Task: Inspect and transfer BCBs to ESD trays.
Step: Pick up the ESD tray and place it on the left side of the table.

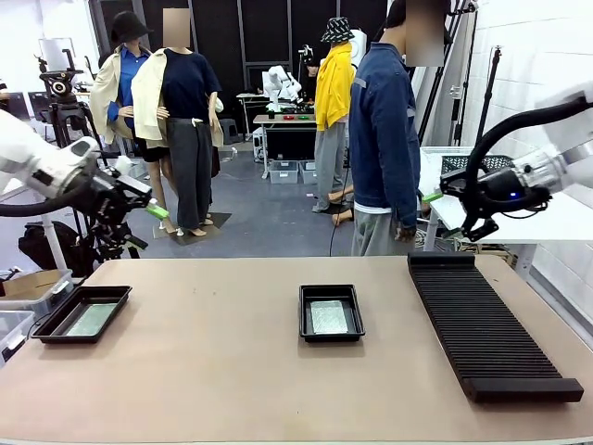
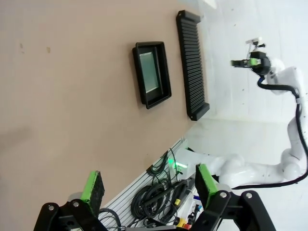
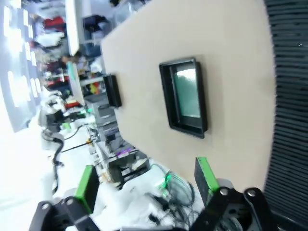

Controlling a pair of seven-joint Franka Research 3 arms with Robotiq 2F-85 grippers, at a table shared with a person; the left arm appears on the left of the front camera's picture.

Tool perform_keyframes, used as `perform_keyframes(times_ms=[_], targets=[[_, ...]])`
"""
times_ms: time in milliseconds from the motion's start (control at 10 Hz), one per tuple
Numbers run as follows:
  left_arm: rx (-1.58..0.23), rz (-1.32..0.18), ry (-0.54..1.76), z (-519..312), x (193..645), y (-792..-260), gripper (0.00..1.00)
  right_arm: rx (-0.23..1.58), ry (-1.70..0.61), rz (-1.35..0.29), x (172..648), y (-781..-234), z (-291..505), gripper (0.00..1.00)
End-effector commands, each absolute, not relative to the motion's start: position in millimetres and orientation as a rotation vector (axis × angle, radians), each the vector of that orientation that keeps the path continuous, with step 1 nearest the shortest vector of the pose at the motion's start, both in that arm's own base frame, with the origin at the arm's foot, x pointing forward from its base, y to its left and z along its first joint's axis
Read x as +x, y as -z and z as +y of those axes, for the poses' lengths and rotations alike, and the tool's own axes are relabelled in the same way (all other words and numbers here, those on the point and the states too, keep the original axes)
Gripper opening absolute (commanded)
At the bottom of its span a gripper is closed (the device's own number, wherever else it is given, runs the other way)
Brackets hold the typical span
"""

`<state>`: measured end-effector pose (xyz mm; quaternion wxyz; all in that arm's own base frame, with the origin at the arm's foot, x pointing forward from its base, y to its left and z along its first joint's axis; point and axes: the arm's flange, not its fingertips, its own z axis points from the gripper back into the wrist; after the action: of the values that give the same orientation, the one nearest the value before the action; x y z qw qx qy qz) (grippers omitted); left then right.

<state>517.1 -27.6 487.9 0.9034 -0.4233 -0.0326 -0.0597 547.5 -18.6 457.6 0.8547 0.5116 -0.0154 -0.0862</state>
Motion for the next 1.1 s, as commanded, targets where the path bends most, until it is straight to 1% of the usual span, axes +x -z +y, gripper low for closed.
perform_keyframes(times_ms=[0, 300, 600, 1000], targets=[[-0.763, -0.024, 0.121, -62, 533, -490, 1.0, 1.184, 0.147, -0.005, 566, -452, -42, 1.0], [-0.649, -0.012, 0.172, -128, 530, -489, 1.0, 1.258, 0.106, 0.006, 568, -442, -86, 1.0], [-0.574, -0.023, 0.225, -184, 516, -471, 1.0, 1.298, 0.051, -0.036, 565, -425, -123, 1.0], [-0.473, -0.063, 0.251, -235, 500, -440, 1.0, 1.257, -0.031, -0.091, 565, -408, -142, 1.0]])
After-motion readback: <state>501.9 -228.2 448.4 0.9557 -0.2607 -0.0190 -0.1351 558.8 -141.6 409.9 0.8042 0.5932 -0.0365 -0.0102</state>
